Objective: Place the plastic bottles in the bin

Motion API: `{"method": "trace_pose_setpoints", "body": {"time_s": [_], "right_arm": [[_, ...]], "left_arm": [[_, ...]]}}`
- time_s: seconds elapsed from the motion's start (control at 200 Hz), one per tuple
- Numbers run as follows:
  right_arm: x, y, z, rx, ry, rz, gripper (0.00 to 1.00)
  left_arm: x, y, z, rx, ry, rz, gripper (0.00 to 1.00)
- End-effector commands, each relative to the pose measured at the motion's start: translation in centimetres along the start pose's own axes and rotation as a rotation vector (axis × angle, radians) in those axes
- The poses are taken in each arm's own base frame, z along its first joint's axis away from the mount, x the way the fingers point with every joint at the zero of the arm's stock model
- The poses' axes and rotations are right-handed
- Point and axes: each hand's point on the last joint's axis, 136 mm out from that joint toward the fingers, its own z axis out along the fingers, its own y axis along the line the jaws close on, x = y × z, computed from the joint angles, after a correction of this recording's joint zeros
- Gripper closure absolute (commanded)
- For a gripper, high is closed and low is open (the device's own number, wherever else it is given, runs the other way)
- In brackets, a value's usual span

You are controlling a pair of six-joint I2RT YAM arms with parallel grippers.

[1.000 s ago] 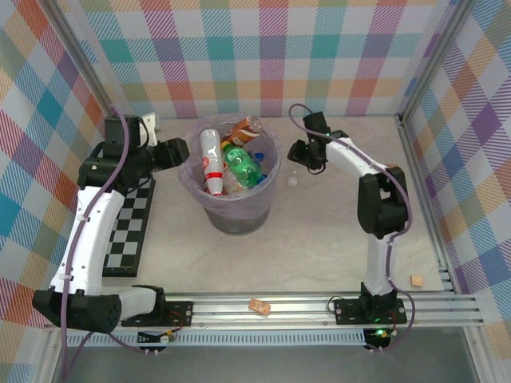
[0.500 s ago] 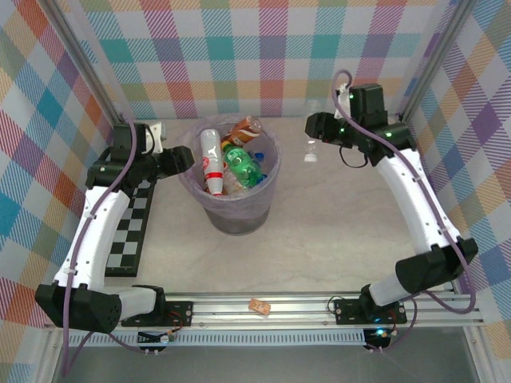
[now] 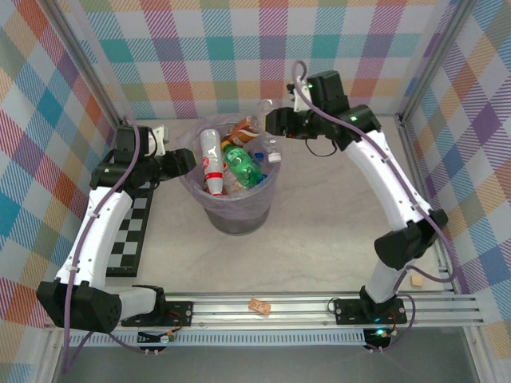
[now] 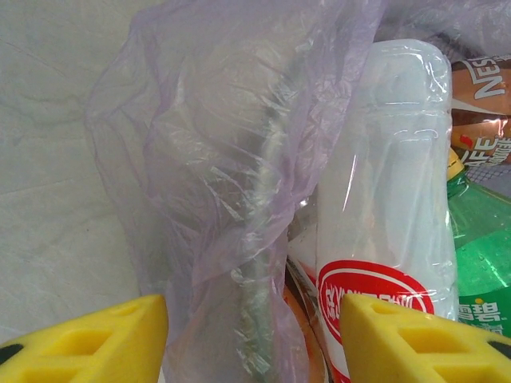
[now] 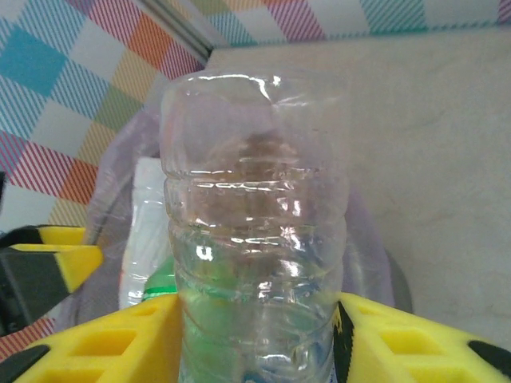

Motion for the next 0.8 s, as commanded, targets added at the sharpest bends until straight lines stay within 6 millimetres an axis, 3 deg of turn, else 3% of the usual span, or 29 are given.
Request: {"method": "trace_pose_setpoints", "body": {"time_s": [0.0,0.2,0.47,0.58,0.795], "right_arm": [[0.9,1.3,0.1,-0.019,0.043,-0.006,0.50],[3.2,2.6,1.5,-0.033,0.117,-0.058,0.50],[6.2,1.0,2.9,0.018,0.229,-0.072,0.46],[5.7,0.6,2.2,0.057,0.209,-0.092,0.42],[2.6,1.9,-1.7,0.096,0.097,-0.179,0.28]], "left_arm": [[0.0,-0.8,0.1,0.037,-0.007,0.004,0.42],[0.1,-1.4,0.7,0.053,-0.002,0.008,0.43],[-0.2,-1.9,0.9,0.059,-0.008,0.015,0.43],[-0.5,-2.0,0.6,0.054,-0.012,0.021,0.43],[-1.3,-2.0,-0.3,0.025,-0.034,0.048,0.43]]}}
